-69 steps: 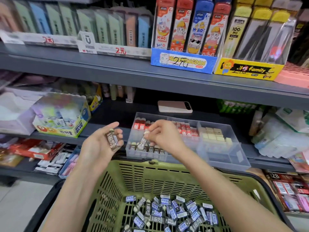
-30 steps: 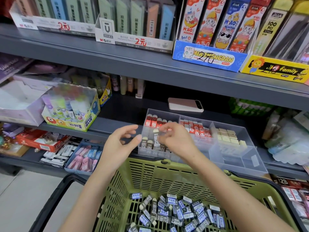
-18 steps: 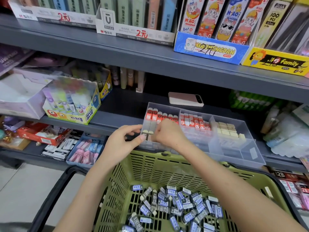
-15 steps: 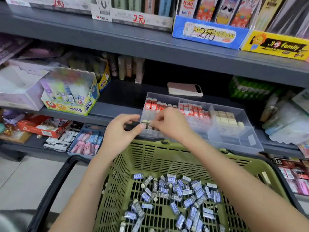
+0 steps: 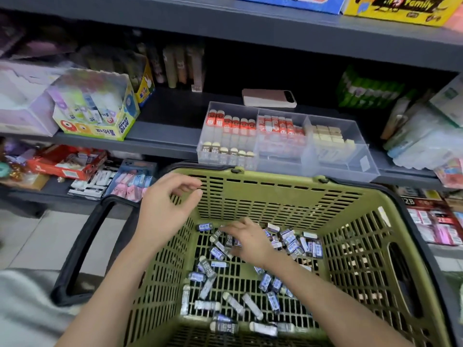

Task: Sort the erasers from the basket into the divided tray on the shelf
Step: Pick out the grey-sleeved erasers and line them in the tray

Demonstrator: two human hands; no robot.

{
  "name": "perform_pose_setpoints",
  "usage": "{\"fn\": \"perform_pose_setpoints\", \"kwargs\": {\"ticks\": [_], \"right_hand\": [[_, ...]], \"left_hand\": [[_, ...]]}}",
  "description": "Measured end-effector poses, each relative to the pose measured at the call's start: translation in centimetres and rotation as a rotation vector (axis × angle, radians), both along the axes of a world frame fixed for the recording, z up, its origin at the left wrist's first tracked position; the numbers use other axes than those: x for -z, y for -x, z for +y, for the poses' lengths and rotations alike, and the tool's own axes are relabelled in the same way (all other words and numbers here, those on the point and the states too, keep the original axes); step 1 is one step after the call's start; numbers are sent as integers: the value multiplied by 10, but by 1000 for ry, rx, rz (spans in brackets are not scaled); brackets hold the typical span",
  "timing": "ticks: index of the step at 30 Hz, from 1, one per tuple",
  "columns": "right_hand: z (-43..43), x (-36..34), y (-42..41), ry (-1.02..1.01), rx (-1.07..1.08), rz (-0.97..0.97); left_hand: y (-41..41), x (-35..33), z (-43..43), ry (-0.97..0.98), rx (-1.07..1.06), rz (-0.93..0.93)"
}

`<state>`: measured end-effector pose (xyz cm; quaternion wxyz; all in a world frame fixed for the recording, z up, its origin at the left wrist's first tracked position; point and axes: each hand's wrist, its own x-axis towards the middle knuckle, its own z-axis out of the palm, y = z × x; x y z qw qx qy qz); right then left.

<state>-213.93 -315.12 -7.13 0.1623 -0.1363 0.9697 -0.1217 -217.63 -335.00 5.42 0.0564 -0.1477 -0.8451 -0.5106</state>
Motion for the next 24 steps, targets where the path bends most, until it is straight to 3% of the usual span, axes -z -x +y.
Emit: {"fn": "perform_pose_setpoints", "kwargs": {"ticks": [4,11,18,21,24], "right_hand": [[-8,30,18,-85,-124,-22],[2,44,16,13,114,-142],[5,41,13,-104,12,74],[7,45,16,-93,-44,10],[9,43,18,27,32,-8]], "left_hand": [[-10,2,-3,-64,19,-153],[-8,-2,0,-81,13,-247],[-8,0,2,-31,46,-283],[-6,1,7,2,66,-331],[-6,3,13,-56,50,-432]]}}
